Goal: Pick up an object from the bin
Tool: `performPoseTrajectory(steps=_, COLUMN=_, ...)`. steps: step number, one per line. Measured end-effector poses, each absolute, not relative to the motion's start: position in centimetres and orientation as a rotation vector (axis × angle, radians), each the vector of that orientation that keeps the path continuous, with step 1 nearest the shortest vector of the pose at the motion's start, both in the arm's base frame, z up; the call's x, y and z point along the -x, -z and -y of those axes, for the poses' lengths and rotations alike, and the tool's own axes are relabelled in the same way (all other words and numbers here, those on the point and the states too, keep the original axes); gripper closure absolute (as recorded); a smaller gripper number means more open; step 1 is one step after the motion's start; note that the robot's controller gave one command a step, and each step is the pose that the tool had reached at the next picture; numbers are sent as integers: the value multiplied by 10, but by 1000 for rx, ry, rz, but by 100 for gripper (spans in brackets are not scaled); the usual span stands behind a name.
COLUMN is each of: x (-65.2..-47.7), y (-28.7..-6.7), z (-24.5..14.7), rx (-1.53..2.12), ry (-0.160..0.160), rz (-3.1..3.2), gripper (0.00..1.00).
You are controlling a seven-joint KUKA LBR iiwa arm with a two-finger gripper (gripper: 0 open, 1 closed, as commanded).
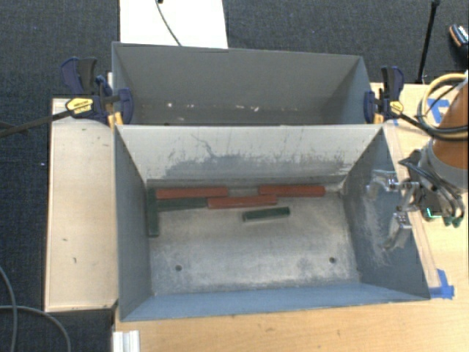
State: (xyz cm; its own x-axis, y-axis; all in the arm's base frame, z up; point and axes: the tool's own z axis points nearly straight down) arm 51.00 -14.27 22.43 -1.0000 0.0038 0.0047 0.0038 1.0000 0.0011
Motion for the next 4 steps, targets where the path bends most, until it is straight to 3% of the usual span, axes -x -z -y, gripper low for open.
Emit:
performPoseTrajectory(steps=1, x=-548, y=-176, z=89, rx=189, ry=5, rz=3135, gripper=0)
performPoseTrajectory(steps=2, x=-589, y=-177, z=46, rx=128, ry=4, rz=3146, gripper=0)
performPoseTrajectory(steps=3, x=-591, y=-91, z=-12, rx=122, ry=5, rz=3134, gripper=0)
performPoseTrajectory(steps=4, x=-573, y=-70, z=-56, rx=274, ry=4, rz=3130, gripper=0)
